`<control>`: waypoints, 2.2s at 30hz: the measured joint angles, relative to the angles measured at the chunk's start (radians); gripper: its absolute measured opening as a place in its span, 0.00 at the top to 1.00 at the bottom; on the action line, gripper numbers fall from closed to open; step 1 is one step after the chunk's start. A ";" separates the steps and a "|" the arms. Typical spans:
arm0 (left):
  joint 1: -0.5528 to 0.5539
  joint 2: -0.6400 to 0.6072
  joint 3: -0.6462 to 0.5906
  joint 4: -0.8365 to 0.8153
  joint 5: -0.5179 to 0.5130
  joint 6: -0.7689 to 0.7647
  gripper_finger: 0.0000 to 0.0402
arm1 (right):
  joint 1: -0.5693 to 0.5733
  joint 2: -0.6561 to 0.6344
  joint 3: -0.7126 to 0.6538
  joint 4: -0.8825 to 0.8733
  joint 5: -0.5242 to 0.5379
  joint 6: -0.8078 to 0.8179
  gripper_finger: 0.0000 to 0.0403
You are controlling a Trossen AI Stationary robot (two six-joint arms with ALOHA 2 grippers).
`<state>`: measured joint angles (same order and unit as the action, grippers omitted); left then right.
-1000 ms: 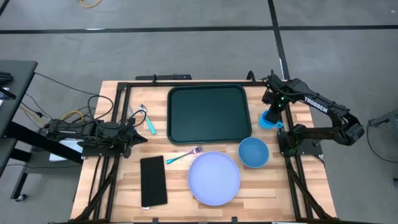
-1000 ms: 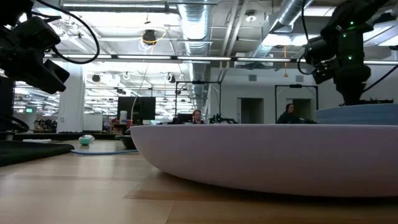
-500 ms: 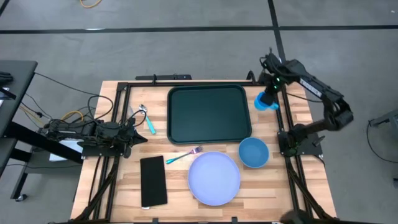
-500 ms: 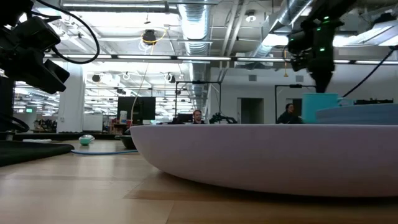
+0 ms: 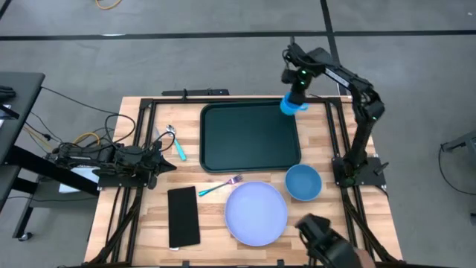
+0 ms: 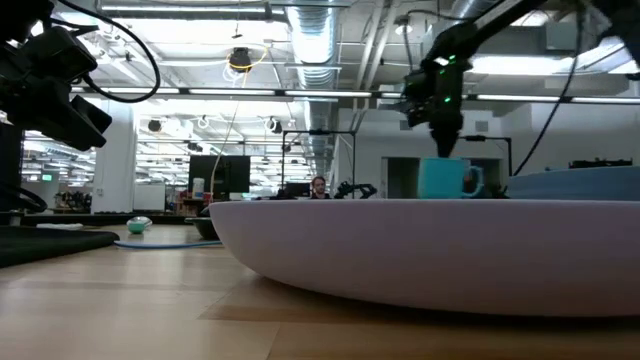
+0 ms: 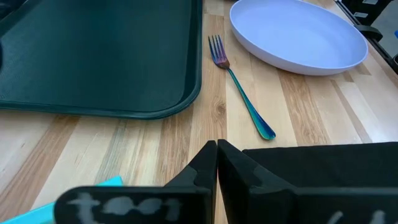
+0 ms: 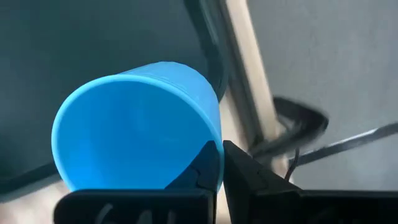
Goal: Set up tray
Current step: Put the blue cup on the black serving tray
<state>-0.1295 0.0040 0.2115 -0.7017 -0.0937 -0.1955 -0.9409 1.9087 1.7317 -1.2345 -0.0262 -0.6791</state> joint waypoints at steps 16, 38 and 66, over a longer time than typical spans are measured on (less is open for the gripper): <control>0.000 0.000 0.000 0.000 0.000 0.000 1.00 | 0.038 0.255 0.243 -0.108 -0.077 -0.080 0.99; 0.000 0.000 0.000 0.000 0.000 0.000 1.00 | 0.053 0.256 0.242 -0.089 -0.077 -0.081 0.98; 0.000 0.000 0.000 0.000 0.000 0.000 1.00 | 0.064 0.256 0.242 -0.089 -0.079 -0.081 0.98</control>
<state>-0.1295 0.0043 0.2115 -0.7016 -0.0937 -0.1955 -0.8772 2.1643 1.9736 -1.3235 -0.1051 -0.7597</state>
